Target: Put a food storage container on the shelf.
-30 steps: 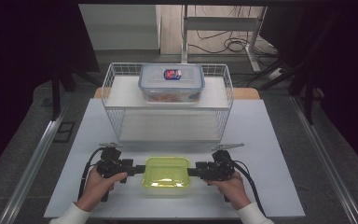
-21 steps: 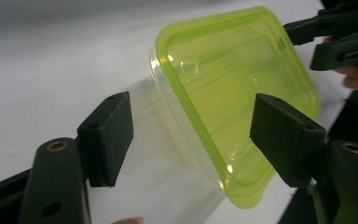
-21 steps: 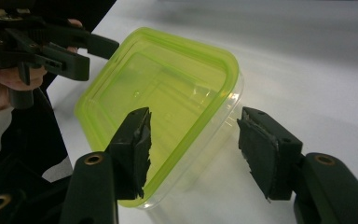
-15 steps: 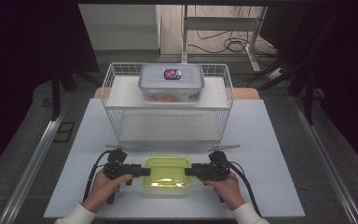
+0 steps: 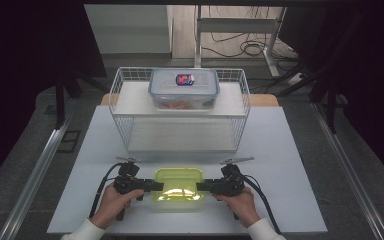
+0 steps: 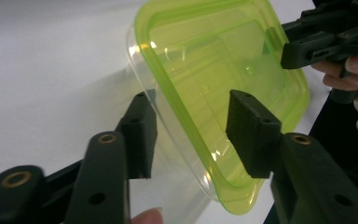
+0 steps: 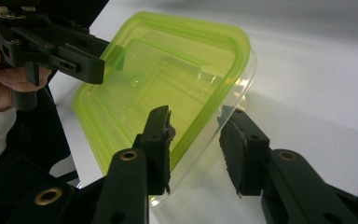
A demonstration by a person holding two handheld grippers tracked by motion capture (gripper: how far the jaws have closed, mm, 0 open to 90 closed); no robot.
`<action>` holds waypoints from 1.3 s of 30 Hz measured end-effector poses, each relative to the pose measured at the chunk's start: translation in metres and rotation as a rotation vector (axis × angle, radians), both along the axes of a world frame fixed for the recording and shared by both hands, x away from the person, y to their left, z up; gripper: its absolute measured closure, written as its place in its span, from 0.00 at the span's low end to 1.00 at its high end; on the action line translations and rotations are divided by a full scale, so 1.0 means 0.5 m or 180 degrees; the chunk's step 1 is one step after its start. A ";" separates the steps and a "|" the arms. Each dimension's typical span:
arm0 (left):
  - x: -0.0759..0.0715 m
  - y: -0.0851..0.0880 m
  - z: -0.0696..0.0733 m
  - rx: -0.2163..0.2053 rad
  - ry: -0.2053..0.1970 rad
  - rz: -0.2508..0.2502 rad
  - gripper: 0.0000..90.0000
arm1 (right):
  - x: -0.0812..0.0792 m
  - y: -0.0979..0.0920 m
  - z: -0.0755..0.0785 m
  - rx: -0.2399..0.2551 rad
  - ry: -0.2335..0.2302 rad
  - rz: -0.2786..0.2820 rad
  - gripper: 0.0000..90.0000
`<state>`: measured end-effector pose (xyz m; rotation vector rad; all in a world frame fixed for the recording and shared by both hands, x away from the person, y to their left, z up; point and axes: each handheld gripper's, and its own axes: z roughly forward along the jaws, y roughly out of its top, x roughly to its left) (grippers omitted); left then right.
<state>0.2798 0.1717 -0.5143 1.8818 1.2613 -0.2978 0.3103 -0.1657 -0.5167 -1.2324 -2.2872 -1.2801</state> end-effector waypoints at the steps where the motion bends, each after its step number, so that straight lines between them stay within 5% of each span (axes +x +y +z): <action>1: -0.003 0.001 0.002 -0.0005 -0.0028 0.0000 0.64 | -0.001 -0.002 0.000 0.0028 0.0021 -0.0016 0.73; 4: -0.014 0.004 0.007 -0.0040 -0.0157 0.0016 0.75 | -0.002 -0.011 -0.003 0.0107 0.0096 -0.0064 0.76; 19: -0.040 0.009 0.002 -0.0103 -0.0309 0.0059 0.83 | -0.025 -0.026 0.012 0.0363 0.0066 -0.0149 0.89; 26: -0.047 0.003 0.011 0.0041 -0.0467 0.0064 0.85 | -0.033 -0.022 0.025 0.0262 -0.0133 -0.0091 0.89; 39: -0.055 0.007 0.046 -0.0073 -0.0691 0.0008 0.86 | -0.041 -0.027 0.062 0.0266 -0.0498 -0.0019 0.89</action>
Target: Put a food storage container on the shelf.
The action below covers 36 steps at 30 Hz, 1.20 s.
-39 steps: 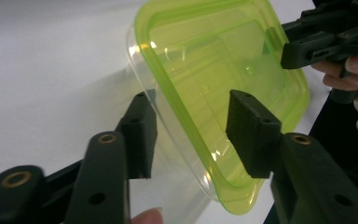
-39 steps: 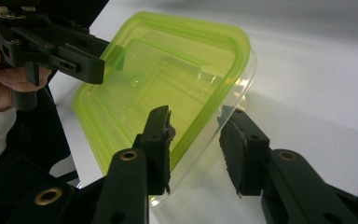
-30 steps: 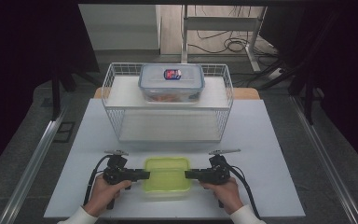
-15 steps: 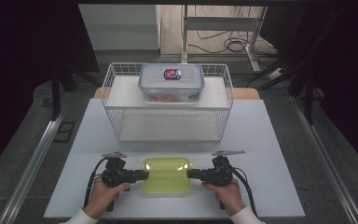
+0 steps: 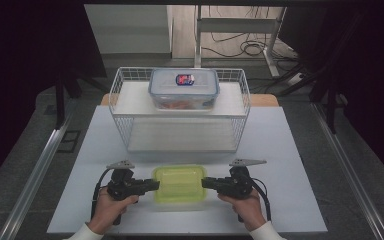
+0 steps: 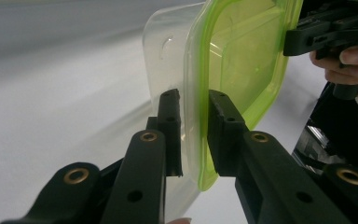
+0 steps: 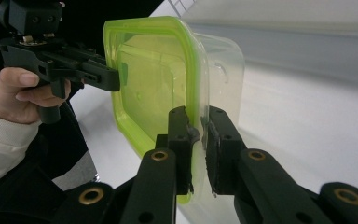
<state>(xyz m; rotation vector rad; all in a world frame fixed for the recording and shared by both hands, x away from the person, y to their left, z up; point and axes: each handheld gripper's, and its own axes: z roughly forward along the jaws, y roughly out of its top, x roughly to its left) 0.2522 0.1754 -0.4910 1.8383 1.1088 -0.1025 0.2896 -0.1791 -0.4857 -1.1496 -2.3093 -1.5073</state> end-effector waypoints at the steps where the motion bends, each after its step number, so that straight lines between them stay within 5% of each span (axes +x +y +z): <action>1: -0.002 0.001 0.004 -0.0011 -0.0024 0.0000 0.86 | -0.001 0.000 0.004 0.0003 -0.0011 0.0004 0.89; 15: 0.007 -0.005 0.073 -0.0023 -0.0277 -0.0052 0.86 | -0.002 -0.005 0.079 -0.0103 -0.0427 0.0059 0.89; 36: 0.069 -0.003 0.232 -0.0094 -0.0627 -0.0085 0.86 | 0.044 -0.009 0.234 -0.0070 -0.0816 -0.0013 0.89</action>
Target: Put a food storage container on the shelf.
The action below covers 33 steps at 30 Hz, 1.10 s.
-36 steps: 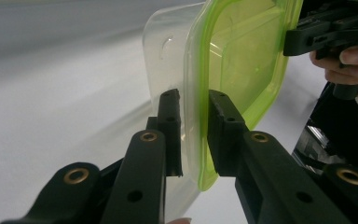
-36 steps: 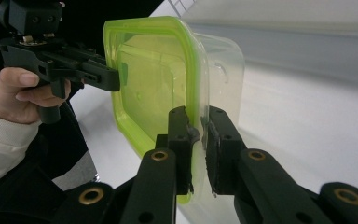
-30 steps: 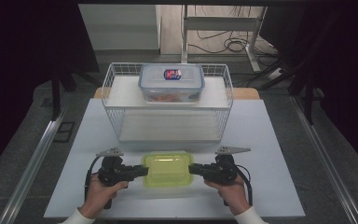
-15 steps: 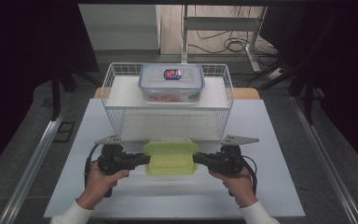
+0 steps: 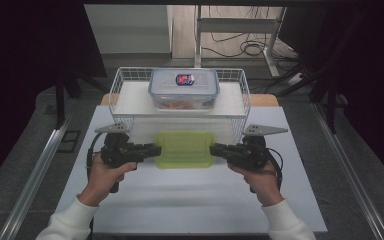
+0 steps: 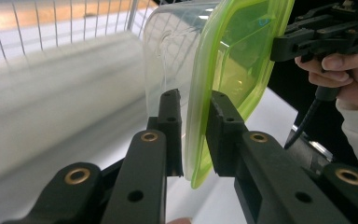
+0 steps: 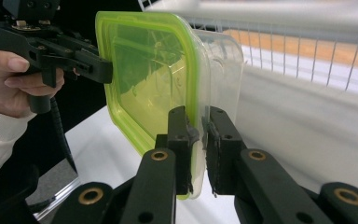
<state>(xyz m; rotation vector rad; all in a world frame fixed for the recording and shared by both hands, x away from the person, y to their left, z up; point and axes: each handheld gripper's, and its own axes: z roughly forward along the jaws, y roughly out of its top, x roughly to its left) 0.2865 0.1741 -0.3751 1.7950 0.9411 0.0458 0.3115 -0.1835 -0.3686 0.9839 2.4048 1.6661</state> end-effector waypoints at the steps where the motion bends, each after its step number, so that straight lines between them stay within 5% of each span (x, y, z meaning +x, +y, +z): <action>1: 0.003 0.002 0.009 -0.0009 -0.0023 0.0001 0.86 | 0.004 0.002 0.010 -0.0004 -0.0023 0.0002 0.89; 14: 0.037 0.011 0.128 0.0055 -0.0260 0.0041 0.86 | 0.039 0.016 0.126 -0.0020 -0.0262 -0.0040 0.89; 23: 0.081 0.014 0.208 0.0101 -0.0341 0.0076 0.86 | 0.083 0.022 0.192 0.0035 -0.0292 -0.0086 0.89; 33: 0.136 0.025 0.243 0.0081 -0.0324 0.0084 0.87 | 0.143 0.031 0.231 0.0096 -0.0250 -0.0080 0.89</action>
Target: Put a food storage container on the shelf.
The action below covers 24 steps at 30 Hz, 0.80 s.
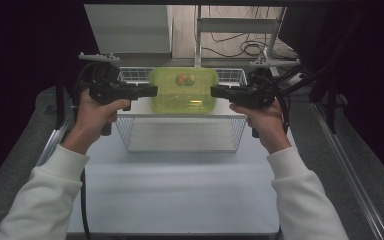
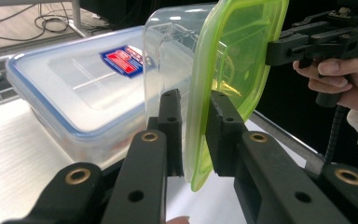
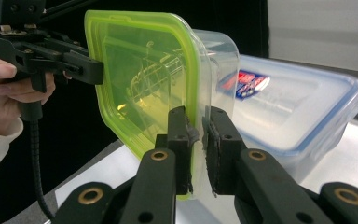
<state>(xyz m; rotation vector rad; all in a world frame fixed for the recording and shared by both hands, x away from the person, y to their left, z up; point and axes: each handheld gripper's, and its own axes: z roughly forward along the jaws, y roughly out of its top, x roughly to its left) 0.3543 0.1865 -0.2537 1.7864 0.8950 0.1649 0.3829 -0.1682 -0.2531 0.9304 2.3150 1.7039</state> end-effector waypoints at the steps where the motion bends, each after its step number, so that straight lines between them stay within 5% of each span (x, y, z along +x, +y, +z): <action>1: 0.008 0.002 0.002 -0.0015 0.0026 0.0002 0.87 | 0.007 0.002 0.005 -0.0013 0.0001 0.0011 0.89; 12: 0.083 0.012 0.009 -0.0161 0.0138 0.0085 0.87 | 0.089 0.013 0.017 0.0140 0.0248 -0.0059 0.89; 24: 0.126 0.008 -0.011 -0.0158 0.0284 0.0149 0.88 | 0.134 0.011 -0.002 0.0152 0.0446 -0.0120 0.89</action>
